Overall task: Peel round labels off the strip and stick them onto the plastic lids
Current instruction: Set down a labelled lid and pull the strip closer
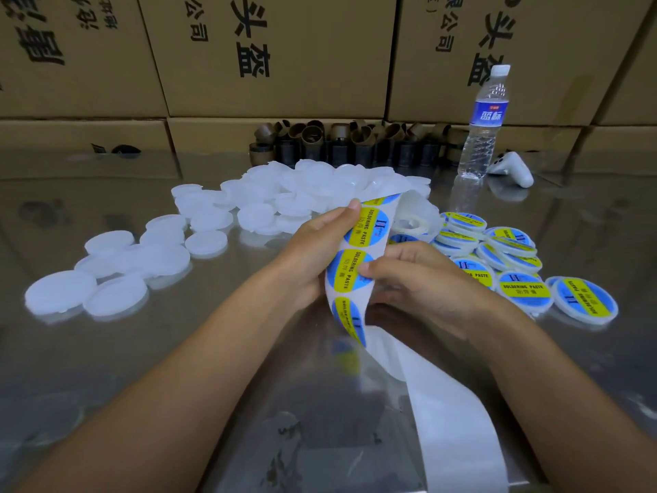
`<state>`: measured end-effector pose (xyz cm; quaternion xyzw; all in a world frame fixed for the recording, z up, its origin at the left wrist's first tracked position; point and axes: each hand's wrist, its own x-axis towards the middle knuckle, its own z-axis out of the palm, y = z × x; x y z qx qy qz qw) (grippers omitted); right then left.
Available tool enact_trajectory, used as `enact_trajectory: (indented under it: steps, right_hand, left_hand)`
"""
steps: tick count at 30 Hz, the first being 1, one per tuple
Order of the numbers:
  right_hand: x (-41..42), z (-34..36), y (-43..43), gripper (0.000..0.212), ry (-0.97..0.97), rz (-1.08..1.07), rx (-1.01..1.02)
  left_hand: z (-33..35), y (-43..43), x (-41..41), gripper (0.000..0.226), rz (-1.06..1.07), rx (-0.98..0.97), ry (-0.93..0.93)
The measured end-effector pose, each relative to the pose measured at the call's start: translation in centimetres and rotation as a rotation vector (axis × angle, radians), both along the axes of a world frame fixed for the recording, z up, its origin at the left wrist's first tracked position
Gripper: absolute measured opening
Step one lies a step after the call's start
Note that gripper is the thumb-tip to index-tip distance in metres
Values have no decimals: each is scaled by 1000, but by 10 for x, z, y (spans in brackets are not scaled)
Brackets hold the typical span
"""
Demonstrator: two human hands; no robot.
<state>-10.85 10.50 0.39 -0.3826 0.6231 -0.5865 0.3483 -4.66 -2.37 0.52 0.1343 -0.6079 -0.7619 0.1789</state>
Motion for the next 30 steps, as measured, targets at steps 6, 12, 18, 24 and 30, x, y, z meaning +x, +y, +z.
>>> enact_trajectory:
  steps: [6,12,18,24,30]
  right_hand:
    - [13,0,1,29,-161,31,4]
    - [37,3,17,30,-252,-12,10]
    - [69,-3,69,55,-273,21,-1]
    - [87,-11,102,32,-256,100,165]
    - [92,-27,126,19,58,-177,340]
  left_hand:
    - [-3,1,-3,28,87,-36,47]
    - [-3,0,-2,28,145,-36,40]
    - [-7,2,-3,29,153,-24,0]
    - [-11,-3,-4,28,163,11,12]
    - [-12,-5,-4,28,189,44,1]
